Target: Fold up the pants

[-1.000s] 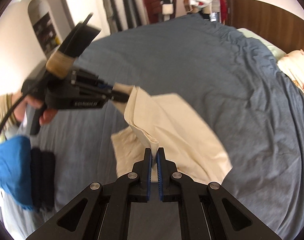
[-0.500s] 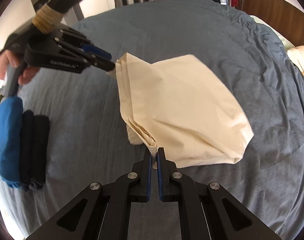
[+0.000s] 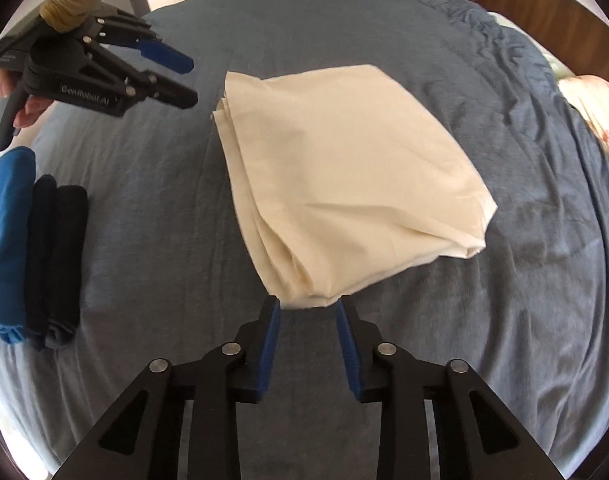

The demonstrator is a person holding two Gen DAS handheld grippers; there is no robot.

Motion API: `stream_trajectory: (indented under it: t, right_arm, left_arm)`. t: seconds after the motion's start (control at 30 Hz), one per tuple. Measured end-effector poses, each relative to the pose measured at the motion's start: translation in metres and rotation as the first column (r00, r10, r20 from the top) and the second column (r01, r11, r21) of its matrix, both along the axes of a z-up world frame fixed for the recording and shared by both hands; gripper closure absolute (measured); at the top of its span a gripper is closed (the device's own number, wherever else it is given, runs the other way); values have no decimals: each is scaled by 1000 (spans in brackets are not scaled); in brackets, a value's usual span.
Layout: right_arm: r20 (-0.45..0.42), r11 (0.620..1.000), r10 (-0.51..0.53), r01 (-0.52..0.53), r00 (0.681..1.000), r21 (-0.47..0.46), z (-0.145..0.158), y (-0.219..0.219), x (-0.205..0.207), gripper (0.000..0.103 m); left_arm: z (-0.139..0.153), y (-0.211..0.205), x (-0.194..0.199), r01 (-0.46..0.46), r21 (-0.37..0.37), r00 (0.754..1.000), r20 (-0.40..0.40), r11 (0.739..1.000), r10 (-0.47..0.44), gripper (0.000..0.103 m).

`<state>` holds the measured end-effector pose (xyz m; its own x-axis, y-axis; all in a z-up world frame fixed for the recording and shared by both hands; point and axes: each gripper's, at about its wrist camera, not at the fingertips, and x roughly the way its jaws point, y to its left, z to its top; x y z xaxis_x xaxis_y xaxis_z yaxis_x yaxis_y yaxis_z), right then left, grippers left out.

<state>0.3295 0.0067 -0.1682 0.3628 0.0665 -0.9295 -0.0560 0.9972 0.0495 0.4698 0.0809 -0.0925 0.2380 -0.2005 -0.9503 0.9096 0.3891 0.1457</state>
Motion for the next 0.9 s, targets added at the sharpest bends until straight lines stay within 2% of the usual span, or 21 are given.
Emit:
stream_trajectory:
  t: [0.13, 0.2, 0.27, 0.43, 0.63, 0.9]
  right_arm:
    - [89, 992, -98, 105, 991, -76, 10, 11, -7, 72]
    - [123, 984, -134, 147, 983, -98, 10, 16, -4, 72]
    - [131, 977, -160, 176, 978, -120, 3, 23, 2, 72]
    - [133, 971, -153, 174, 979, -162, -15, 34, 12, 72]
    - [127, 971, -131, 154, 983, -185, -21, 42, 11, 72]
    - [113, 958, -155, 177, 981, -225, -28, 41, 10, 72]
  left_arm:
    - [0, 4, 8, -35, -22, 999, 1, 999, 35, 55]
    - [-3, 8, 17, -79, -43, 997, -23, 996, 78, 55]
    - [-8, 10, 24, -99, -33, 995, -25, 995, 98, 55]
    - [-16, 14, 27, -86, -17, 996, -22, 996, 86, 55]
    - [-21, 9, 29, -82, -37, 996, -22, 996, 82, 55]
    - [-42, -5, 31, -53, -14, 998, -36, 998, 53, 56]
